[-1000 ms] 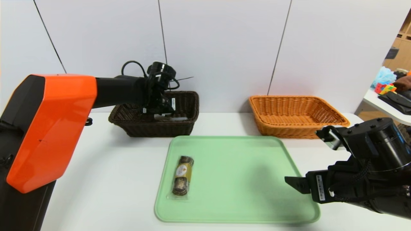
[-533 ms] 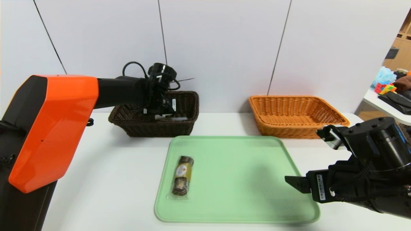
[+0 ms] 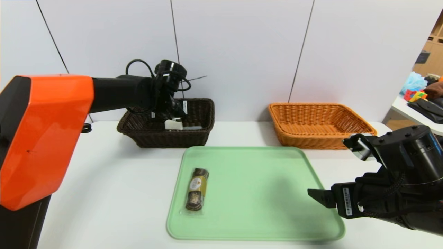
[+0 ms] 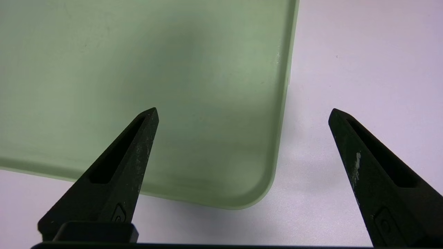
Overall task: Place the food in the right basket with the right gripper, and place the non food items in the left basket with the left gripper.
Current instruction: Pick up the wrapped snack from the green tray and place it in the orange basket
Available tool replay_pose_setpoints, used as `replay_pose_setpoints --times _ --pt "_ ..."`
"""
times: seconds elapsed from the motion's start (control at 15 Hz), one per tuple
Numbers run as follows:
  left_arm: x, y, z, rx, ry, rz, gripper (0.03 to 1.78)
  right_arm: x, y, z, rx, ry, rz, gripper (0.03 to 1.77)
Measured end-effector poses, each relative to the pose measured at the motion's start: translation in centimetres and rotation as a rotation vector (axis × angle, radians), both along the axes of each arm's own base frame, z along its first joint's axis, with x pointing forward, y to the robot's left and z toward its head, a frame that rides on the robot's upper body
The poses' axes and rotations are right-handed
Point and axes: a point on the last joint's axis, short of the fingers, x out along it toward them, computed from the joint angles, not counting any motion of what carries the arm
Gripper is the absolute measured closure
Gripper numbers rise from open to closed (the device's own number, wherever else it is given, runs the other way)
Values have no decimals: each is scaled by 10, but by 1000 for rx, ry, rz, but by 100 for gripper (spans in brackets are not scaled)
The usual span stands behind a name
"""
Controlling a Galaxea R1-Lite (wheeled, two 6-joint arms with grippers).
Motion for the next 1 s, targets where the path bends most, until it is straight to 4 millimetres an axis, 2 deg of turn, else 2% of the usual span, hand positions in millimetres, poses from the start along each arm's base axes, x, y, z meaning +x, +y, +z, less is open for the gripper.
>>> replay_pose_setpoints --times 0.2,0.33,0.6,0.8,1.0 --pt "-22 2 36 -21 -47 -13 25 -1 0 3 6 -10 3 10" --pt "-44 2 61 -36 -67 -30 22 -1 0 5 8 -19 7 10" --pt "-96 6 98 -104 -4 -88 17 -1 5 11 20 -40 28 10" --pt "-129 10 105 -103 56 -137 15 1 10 17 20 -60 55 10" --pt "-156 18 96 -54 114 -170 14 6 20 26 32 -88 89 10"
